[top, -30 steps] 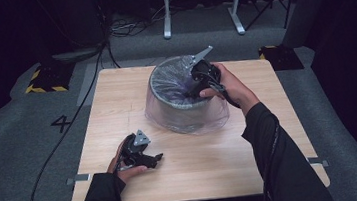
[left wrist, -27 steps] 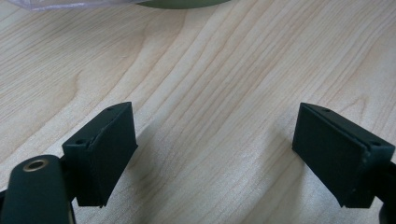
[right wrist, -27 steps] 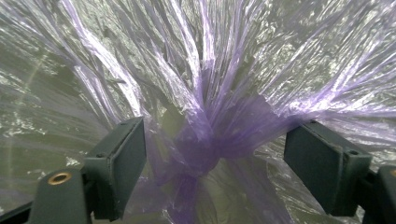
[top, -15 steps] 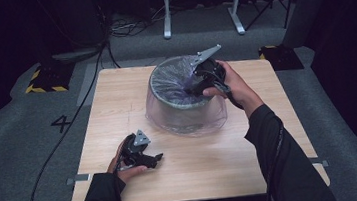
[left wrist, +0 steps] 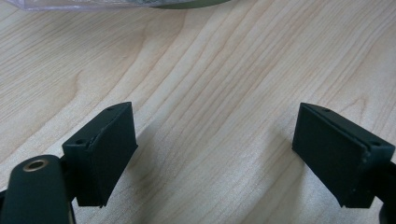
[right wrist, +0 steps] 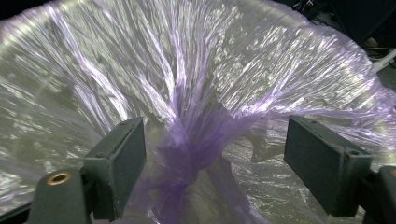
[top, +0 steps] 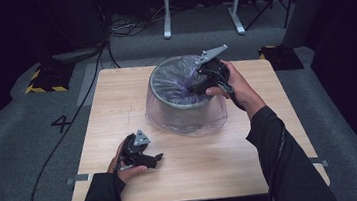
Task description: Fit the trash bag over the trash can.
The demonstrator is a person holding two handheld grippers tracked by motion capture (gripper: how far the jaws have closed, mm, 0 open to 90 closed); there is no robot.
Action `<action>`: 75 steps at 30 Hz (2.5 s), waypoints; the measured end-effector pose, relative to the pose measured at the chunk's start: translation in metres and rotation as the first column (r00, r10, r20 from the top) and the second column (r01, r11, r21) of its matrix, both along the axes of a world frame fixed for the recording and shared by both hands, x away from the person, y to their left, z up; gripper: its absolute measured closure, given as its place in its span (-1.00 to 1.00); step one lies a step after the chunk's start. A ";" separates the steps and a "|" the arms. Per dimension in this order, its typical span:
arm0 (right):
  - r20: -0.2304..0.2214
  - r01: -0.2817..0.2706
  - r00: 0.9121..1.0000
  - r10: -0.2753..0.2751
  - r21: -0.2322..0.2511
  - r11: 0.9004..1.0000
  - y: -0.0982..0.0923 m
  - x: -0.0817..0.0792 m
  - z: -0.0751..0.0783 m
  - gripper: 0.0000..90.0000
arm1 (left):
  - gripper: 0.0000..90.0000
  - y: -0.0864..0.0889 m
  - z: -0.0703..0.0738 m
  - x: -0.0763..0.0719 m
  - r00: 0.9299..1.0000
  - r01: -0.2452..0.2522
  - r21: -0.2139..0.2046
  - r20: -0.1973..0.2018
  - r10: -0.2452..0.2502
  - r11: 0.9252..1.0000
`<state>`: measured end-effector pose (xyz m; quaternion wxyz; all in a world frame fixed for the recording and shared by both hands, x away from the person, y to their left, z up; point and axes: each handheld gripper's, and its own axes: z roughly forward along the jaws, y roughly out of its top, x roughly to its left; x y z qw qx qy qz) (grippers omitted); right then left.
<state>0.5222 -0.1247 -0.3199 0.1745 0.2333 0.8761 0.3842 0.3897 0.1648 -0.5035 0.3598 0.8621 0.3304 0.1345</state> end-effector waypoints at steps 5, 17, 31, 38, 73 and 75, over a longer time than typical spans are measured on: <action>0.005 0.000 1.000 0.000 0.035 0.999 -0.003 -0.003 0.001 -0.54 | -0.71 0.000 0.000 0.000 1.000 0.000 0.001 0.000 0.000 1.000; 0.024 0.011 1.000 -0.014 0.118 0.993 -0.014 -0.011 -0.001 -0.58 | -0.71 0.000 0.000 0.000 1.000 0.000 0.000 0.000 0.000 1.000; 0.064 0.018 0.997 -0.030 0.174 0.985 -0.032 -0.018 0.002 -0.61 | -0.71 0.000 0.000 0.000 1.000 0.000 0.000 0.000 0.000 1.000; 0.079 0.007 0.997 -0.021 0.168 0.986 -0.036 -0.026 0.000 -0.62 | -0.71 0.000 0.000 0.000 1.000 0.000 0.000 0.000 0.000 1.000; 0.149 -0.023 0.989 0.000 0.148 0.989 -0.071 -0.065 -0.003 -0.64 | -0.71 0.000 0.000 0.000 1.000 0.000 -0.001 0.000 0.000 1.000; 0.154 -0.021 0.988 0.000 0.140 0.990 -0.074 -0.068 -0.005 -0.64 | -0.71 0.000 0.000 0.000 1.000 0.000 -0.001 0.000 0.000 1.000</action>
